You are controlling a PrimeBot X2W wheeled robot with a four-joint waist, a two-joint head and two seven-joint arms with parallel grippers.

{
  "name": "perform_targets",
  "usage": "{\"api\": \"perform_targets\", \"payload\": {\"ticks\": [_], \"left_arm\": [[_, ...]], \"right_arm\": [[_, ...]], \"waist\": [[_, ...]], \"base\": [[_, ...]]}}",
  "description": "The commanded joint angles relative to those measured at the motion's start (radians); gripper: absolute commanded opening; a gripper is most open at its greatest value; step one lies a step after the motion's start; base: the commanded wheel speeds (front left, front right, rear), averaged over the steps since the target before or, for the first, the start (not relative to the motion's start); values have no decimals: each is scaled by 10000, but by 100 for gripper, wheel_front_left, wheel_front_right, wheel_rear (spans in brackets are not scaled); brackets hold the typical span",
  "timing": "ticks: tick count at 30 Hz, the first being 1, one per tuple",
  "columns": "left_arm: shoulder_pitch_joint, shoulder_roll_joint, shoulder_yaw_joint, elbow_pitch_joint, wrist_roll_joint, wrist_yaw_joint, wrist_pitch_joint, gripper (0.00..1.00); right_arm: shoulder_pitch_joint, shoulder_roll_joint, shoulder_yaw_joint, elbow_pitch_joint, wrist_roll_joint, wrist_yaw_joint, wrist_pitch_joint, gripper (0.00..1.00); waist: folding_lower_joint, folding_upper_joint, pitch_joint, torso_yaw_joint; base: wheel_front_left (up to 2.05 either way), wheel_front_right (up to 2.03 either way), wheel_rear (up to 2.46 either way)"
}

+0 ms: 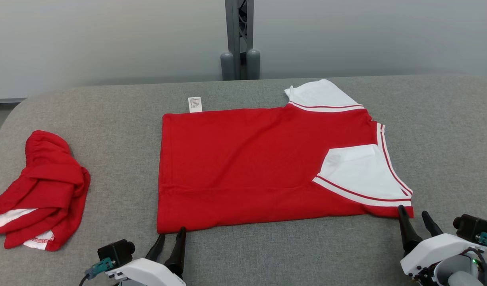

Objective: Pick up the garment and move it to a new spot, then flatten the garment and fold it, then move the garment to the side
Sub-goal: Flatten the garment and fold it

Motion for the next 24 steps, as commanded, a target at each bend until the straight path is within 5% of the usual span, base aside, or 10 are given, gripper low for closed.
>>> {"api": "perform_targets", "payload": {"ticks": [1, 8, 21, 22, 23, 24], "left_arm": [[-107, 52, -33, 75, -144, -29, 21, 100], [-631, 43, -846, 77, -1608, -40, 25, 100], [-1245, -1, -1714, 249, -2658, -47, -50, 100], [-1258, 3, -1785, 225, -2711, -47, -55, 90], [-1274, 22, -1851, 204, -2764, -47, -50, 49], [-1303, 38, -1908, 184, -2830, -48, -56, 27]], "right_arm": [[-92, -47, 30, 50, 69, -4, 9, 100], [-462, -97, 354, 405, 611, -4, 0, 100], [-1155, -89, 922, 785, 1390, -4, -5, 100], [-1185, -84, 998, 775, 1455, -4, -6, 100], [-1207, -77, 1074, 754, 1536, -4, -6, 89], [-1220, -85, 1137, 742, 1611, -4, -6, 40]], "waist": [[0, 0, 58, 8], [0, 0, 327, 35], [0, 0, 870, 111], [0, 0, 893, 120], [0, 0, 911, 129], [0, 0, 921, 136]], "base": [[0, 0, 0], [0, 0, 0], [0, 0, 0], [0, 0, 0], [0, 0, 0], [0, 0, 0]]}}
